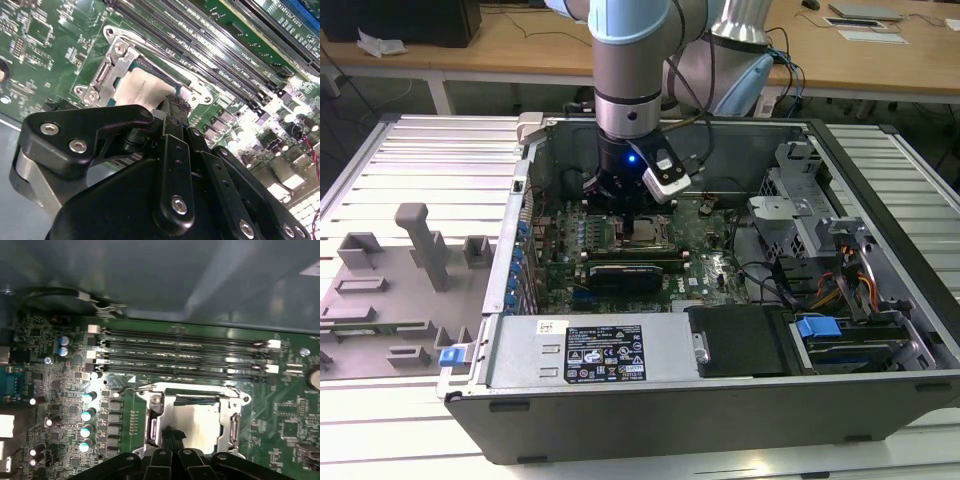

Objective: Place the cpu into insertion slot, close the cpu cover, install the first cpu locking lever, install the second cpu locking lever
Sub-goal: 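Close the cpu cover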

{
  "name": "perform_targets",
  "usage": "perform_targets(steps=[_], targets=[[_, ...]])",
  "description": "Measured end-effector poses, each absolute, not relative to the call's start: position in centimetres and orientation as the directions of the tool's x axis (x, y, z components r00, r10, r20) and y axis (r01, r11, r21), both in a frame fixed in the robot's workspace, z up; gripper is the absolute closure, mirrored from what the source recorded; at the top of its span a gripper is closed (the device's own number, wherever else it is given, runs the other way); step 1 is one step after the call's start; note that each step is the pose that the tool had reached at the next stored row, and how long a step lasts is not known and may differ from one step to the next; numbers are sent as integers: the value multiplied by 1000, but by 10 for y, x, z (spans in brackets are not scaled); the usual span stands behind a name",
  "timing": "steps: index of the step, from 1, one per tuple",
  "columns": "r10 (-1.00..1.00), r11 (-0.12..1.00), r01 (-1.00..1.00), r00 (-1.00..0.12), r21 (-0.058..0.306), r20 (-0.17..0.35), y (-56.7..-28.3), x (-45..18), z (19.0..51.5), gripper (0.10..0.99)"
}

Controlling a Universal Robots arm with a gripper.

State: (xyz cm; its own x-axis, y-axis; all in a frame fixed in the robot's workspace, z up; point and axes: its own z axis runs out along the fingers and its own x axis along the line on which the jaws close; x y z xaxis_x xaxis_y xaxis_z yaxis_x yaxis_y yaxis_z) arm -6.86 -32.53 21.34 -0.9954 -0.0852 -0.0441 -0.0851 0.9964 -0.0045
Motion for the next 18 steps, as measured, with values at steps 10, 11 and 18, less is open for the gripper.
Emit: perform_targets(steps=[10,11,18], targets=[[-170,985,-170,-984,-5,-44,-324,-79,206,980],[-176,984,-176,-983,-5,-44,-324,-79,206,980],[-182,983,-182,-982,-4,-44,-324,-79,210,980]])
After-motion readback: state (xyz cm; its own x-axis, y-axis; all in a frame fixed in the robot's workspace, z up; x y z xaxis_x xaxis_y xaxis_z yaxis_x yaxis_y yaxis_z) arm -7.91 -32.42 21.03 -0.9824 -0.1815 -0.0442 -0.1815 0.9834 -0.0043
